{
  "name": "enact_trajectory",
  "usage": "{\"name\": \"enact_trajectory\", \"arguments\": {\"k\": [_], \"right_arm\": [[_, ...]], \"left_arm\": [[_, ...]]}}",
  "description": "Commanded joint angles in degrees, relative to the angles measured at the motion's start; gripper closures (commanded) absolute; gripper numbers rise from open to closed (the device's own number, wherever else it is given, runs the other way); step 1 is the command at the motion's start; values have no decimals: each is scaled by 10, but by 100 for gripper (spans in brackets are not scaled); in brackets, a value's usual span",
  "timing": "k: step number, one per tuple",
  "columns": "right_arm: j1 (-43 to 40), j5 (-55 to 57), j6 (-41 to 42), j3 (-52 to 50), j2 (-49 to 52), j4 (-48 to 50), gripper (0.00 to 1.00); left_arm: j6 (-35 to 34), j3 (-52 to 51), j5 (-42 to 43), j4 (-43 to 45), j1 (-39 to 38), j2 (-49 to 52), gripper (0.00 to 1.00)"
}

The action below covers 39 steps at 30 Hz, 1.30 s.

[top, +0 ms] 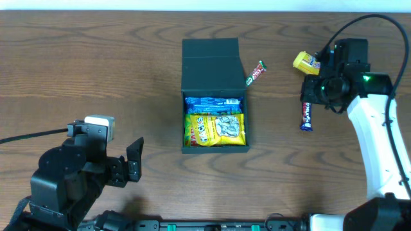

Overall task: Pack container
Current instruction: 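Withdraw the right gripper and reach to the yellow cylindrical container, then grasp the yellow container with the right gripper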

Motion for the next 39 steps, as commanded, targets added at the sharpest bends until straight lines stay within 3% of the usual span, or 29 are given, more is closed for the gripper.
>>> {"name": "enact_trajectory", "arguments": {"k": [1,3,7,9,12,16,23,30,35,39], "right_arm": [[-10,14,7,-8,4,-3,97],[-14,37,6,-8,13,-10,93],[-14,57,6,-8,30,-29,73],[-14,57,7,-8,36,-33,53],[-14,57,6,-8,38,-37,43],[-14,57,6,-8,38,-34,2],[-14,57,-23,-8,38,25,1],[-14,57,-144,-8,59,200,1],[-31,54,-152,24,136,256,1],[-53,46,-164,155,266,219,1]], "left_arm": [[8,14,-2,0,2,-3,5],[8,14,-1,0,2,-3,5],[8,13,3,3,2,-3,5],[8,12,3,5,2,-3,5],[8,10,9,4,2,-3,4],[7,10,19,13,2,-3,5],[8,10,19,43,2,0,4],[5,10,20,48,2,13,5],[5,10,20,61,2,28,5],[-6,10,19,85,2,59,5]]}}
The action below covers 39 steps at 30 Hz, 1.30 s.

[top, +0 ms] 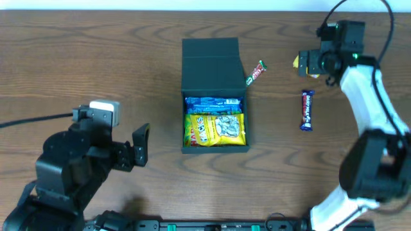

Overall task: Pack container
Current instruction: 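Grasp the yellow container with the right gripper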

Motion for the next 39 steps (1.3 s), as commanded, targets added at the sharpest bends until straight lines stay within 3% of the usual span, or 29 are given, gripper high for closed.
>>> {"name": "enact_trajectory", "arguments": {"k": [1,5,10,21,39], "right_arm": [[-15,-7,-32,105,83,-33,1],[-19,-28,-131,221,167,-87,1],[-27,-90,-242,259,201,-97,1],[-79,-159,-255,259,262,-100,1],[-76,-231,-322,259,275,-196,2]], "left_arm": [[-5,10,3,12,2,26,5],[-18,10,3,16,2,65,5],[-20,10,3,21,2,105,5],[-19,10,-6,67,2,112,5],[-19,10,-6,67,2,113,5]]}}
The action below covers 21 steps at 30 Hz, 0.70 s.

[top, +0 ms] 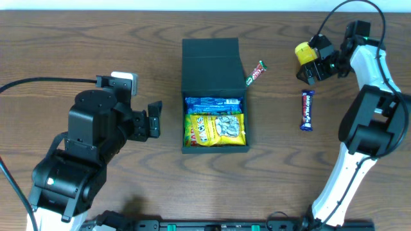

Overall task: Pack container
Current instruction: 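Grasp the yellow container with the right gripper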

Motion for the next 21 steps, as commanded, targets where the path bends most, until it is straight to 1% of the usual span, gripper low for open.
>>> {"name": "enact_trajectory", "arguments": {"k": [1,7,11,15,17,21], "right_arm": [[8,-21,-13,8,4,12,1],[19,-16,1,8,4,67,1],[32,29,24,8,8,105,2],[43,43,31,8,17,113,8],[43,43,45,8,25,113,9],[42,49,67,8,42,113,17]], "left_arm": [[-3,10,-6,2,2,-2,4],[-2,10,-6,2,2,-2,5],[-2,10,-11,2,2,-2,4],[-2,10,-10,2,2,-2,4],[-2,10,-11,2,2,-2,5],[-2,10,-15,2,2,-2,5]]}}
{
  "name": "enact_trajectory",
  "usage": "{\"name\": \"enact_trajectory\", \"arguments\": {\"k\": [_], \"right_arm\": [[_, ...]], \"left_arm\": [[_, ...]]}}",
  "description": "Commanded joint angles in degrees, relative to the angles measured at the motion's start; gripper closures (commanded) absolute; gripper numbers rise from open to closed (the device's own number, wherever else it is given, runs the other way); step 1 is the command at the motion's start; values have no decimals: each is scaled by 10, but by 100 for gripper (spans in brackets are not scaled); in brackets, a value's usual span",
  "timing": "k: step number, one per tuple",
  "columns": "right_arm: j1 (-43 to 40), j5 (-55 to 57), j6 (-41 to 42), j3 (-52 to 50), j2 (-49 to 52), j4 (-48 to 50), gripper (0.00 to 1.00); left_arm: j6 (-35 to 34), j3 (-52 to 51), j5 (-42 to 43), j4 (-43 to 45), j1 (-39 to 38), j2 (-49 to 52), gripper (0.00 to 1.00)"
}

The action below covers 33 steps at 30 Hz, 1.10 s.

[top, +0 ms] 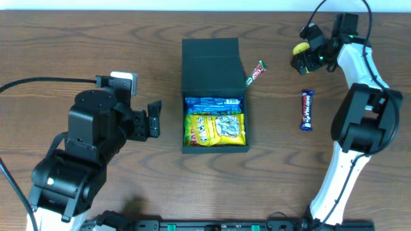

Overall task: Pack container
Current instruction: 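Grasp the yellow container with the right gripper, then carry the yellow container over the box and lower it in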

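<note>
An open black box [215, 146] sits mid-table with its lid [210, 64] folded back. Blue packets [212, 103] and a yellow snack bag [215, 129] lie inside it. My right gripper [306, 52] is at the far right of the table, shut on a small yellow packet [300, 49] held above the table. A red candy stick [257, 72] lies just right of the lid. A dark candy bar [307, 110] lies further right. My left gripper [153, 119] stands open and empty just left of the box.
The left arm's bulky body [90, 147] fills the near left of the table, with its cable [45, 82] running off to the left. The right arm [359, 122] runs down the right side. The table's far edge [192, 11] is close behind the right gripper.
My right gripper with the yellow packet has shifted a little toward the far edge and turned. The left arm, the box, the candy stick and the candy bar have not moved.
The left gripper was open at the near left and has come in steps to beside the box. The right gripper was next to the yellow packet on the table, then over it, then held it lifted, and now holds it nearer the far edge.
</note>
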Motion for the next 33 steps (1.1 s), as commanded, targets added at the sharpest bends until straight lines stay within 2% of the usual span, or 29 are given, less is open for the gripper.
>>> {"name": "enact_trajectory", "arguments": {"k": [1,3,7,16,25,30,33], "right_arm": [[2,8,35,8,26,-2,20],[2,8,39,8,27,-1,32],[3,8,52,8,27,-2,46],[4,5,95,31,16,-32,60],[14,-4,94,151,-23,-146,68],[41,-51,94,197,-65,-217,68],[70,-51,95,200,-100,-261,63]], "left_arm": [[-2,10,-11,2,2,-2,5],[-2,10,-11,2,2,-2,4],[-2,10,-15,2,2,-2,5],[-2,10,-15,2,2,-2,5],[-2,10,-15,-8,2,-2,5],[-2,10,-15,-20,2,-2,5],[-2,10,-15,-27,2,-2,4]]}}
